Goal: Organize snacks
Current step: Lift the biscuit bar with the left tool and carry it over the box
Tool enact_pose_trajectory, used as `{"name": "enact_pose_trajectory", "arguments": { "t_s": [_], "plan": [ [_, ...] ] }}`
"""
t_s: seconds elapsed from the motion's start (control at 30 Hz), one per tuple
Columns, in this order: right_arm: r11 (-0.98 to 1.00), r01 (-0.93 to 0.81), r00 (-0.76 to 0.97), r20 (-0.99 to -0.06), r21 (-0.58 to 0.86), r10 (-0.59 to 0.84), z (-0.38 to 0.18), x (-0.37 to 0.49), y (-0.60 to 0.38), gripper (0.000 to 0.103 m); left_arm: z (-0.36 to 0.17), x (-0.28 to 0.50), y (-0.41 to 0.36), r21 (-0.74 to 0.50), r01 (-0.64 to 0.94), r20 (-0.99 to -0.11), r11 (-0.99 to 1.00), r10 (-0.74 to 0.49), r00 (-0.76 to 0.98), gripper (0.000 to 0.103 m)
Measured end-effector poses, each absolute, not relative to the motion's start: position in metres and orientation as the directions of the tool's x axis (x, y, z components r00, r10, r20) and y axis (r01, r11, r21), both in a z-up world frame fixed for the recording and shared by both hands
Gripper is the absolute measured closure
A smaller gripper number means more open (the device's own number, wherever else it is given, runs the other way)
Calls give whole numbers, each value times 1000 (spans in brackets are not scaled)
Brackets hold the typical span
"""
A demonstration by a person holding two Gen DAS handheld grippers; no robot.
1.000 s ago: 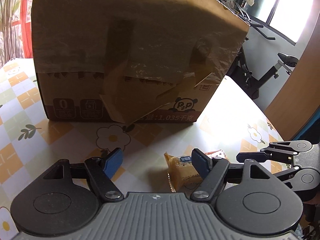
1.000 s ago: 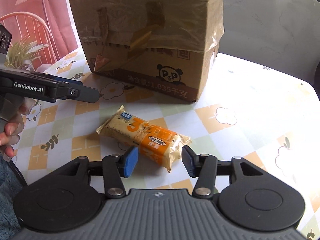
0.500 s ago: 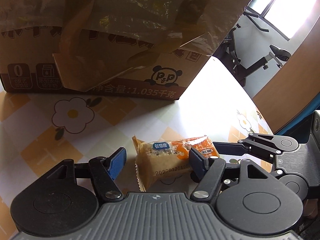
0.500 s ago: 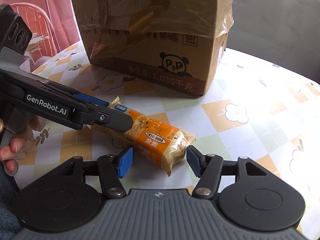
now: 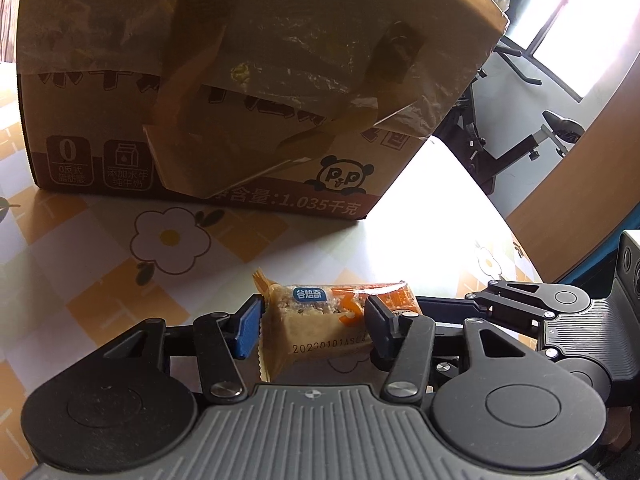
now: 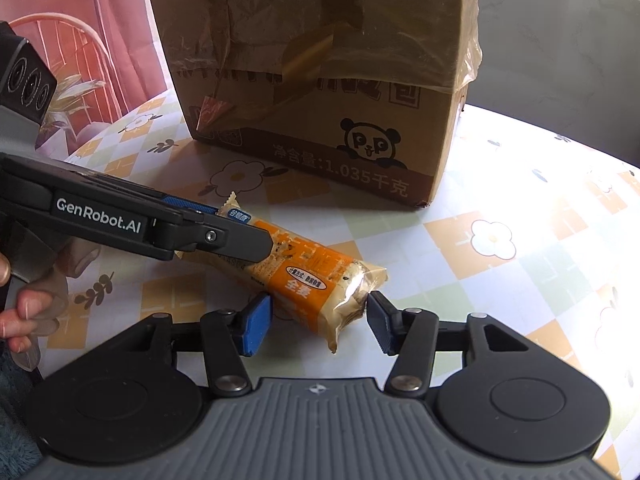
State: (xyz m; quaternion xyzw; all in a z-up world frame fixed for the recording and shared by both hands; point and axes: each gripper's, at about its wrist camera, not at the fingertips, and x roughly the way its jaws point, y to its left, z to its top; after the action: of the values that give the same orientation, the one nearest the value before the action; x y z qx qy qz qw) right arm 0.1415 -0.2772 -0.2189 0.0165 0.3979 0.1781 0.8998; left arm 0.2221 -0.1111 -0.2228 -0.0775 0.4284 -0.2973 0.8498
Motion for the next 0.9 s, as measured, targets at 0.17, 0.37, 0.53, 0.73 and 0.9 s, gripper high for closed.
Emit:
{"name": "enact_pose_trajectory", "arguments": {
  "t_s": [0.17,0.37,0.53,0.73,0.9],
  "plan": [
    [936,-316,638,-695,156,331,-206,143,-271,48,-204,220,-99,-378,441,-663,814,-570,485,46],
    [938,-317,682,-655,136,326,-185,136,-268,48,-176,214,-94,-363,454,-632,814,-573,522,47],
    [938,-324,707,-628,120,324,-168,131,-266,48,-151,202,-86,-335,464,-602,820,-565,563,47],
    [940,-328,743,-588,96,320,-146,128,-260,48,-125,197,-76,-319,474,-560,821,-567,604,47],
    [939,-335,770,-553,76,319,-127,126,-258,48,-104,194,-68,-316,476,-527,820,-569,631,47]
  ]
}}
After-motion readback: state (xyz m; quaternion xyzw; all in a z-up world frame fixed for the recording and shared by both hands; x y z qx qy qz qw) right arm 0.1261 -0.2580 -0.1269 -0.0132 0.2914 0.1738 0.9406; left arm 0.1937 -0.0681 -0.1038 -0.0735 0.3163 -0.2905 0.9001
